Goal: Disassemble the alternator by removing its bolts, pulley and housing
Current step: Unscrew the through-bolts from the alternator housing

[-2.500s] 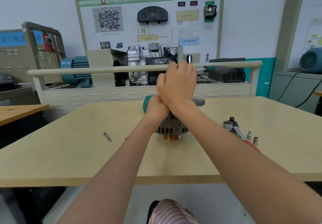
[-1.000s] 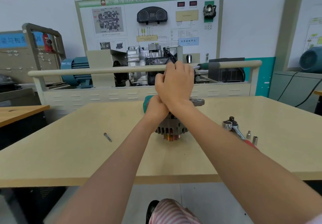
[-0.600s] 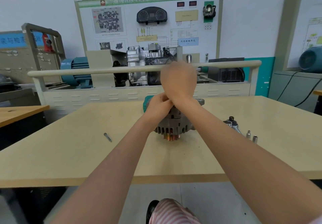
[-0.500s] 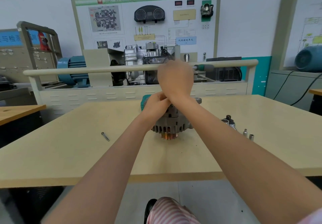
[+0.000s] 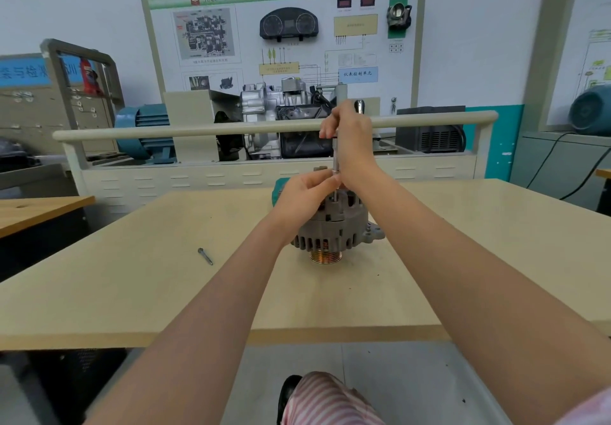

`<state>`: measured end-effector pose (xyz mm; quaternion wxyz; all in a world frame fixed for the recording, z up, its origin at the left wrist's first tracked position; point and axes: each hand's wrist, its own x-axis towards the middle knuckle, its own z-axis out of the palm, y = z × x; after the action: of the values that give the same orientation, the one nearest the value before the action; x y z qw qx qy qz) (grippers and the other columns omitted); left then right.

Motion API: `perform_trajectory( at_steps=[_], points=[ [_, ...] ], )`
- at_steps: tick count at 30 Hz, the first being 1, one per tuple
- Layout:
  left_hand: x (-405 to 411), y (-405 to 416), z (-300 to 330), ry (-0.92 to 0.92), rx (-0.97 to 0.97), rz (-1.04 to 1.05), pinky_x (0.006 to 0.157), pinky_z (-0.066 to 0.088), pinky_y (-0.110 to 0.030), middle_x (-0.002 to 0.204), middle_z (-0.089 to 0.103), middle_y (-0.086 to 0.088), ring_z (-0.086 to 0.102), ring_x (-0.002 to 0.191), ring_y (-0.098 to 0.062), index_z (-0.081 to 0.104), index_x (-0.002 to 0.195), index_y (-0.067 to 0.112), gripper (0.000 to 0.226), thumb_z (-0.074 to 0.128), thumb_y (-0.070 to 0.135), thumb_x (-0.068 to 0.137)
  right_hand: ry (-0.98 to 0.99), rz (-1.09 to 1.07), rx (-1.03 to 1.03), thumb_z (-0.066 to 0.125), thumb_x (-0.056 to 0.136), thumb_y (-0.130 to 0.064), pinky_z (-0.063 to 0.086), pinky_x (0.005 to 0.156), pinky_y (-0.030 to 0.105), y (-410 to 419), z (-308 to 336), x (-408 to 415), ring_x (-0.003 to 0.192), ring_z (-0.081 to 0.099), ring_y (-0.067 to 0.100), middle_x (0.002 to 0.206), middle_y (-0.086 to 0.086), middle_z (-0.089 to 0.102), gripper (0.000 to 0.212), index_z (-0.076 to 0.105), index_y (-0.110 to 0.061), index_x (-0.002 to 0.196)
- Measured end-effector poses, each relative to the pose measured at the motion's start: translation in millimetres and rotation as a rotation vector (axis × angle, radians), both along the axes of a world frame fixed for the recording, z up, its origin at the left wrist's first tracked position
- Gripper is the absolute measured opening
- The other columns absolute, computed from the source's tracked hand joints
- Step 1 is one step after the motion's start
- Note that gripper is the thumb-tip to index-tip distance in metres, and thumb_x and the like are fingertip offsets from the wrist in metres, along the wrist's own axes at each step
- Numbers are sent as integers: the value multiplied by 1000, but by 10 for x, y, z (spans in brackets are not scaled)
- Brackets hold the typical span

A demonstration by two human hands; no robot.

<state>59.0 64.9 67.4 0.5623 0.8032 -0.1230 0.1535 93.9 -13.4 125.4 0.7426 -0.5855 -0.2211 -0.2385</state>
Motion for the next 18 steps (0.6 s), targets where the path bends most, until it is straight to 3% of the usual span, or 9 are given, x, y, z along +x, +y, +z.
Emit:
perform_trajectory(
  at_steps=[2, 5, 7, 9, 11, 13, 15, 16, 18],
  points=[
    [15, 2, -13, -14, -10, 5, 95, 44, -35, 94, 72, 11, 62, 102, -13, 68, 104, 32, 17, 53, 30, 95, -111, -144, -145, 40, 92, -10, 34, 53, 18, 20, -69, 6, 47, 35, 5, 45, -7, 39, 42, 42, -10, 50],
    [34, 17, -12, -10, 5, 41, 71, 42, -23, 66, 67, 21, 60, 80, -5, 66, 82, 34, 21, 53, 26, 95, -306, -399, -337, 44, 89, -11, 30, 60, 28, 55, -146, 18, 60, 37, 13, 54, -4, 36, 36, 39, -12, 54],
    [54, 31, -17, 7, 6, 81, 59, 36, -18, 55, 61, 16, 53, 66, -4, 60, 70, 28, 29, 51, 14, 94, -406, -686, -574, 45, 88, -17, 30, 70, 28, 71, -185, 37, 71, 40, 17, 65, -4, 40, 26, 46, -12, 63],
    [68, 33, -18, 32, 19, 117, 56, 37, -19, 60, 59, 7, 51, 65, -8, 55, 69, 21, 29, 47, 6, 92, -428, -921, -798, 41, 88, -24, 30, 85, 28, 90, -236, 45, 85, 45, 20, 84, 1, 51, 22, 57, -9, 84],
    [79, 24, -15, 48, 18, 142, 60, 41, -21, 70, 59, 1, 52, 70, -11, 54, 74, 20, 24, 46, 6, 92, -385, -1001, -896, 38, 89, -27, 27, 93, 31, 123, -248, 32, 96, 46, 23, 98, 6, 55, 29, 58, -9, 97],
    [81, 15, -15, 50, 6, 154, 62, 42, -22, 72, 59, 1, 53, 72, -12, 54, 75, 20, 22, 47, 8, 93, -368, -991, -908, 39, 88, -28, 28, 95, 33, 147, -213, 21, 97, 47, 24, 97, 6, 55, 30, 59, -8, 96],
    [65, 20, -8, 23, -8, 139, 59, 38, -21, 63, 60, 8, 52, 68, -8, 56, 71, 22, 25, 50, 10, 92, -380, -816, -764, 42, 87, -27, 36, 88, 30, 154, -150, 18, 79, 48, 19, 73, -1, 50, 28, 56, -10, 70],
    [42, 18, -1, 8, -3, 117, 60, 37, -22, 62, 61, 12, 53, 68, -6, 59, 71, 25, 25, 52, 14, 93, -358, -647, -632, 43, 87, -26, 39, 75, 25, 148, -114, 21, 63, 44, 15, 58, -4, 43, 35, 47, -13, 55],
    [19, 3, 6, 6, 1, 46, 72, 41, -24, 79, 69, 14, 59, 83, -6, 69, 88, 29, 16, 55, 25, 94, -222, -310, -332, 44, 90, -20, 29, 51, 18, 115, -47, 33, 43, 29, 9, 43, -4, 30, 47, 33, -16, 44]
  ],
)
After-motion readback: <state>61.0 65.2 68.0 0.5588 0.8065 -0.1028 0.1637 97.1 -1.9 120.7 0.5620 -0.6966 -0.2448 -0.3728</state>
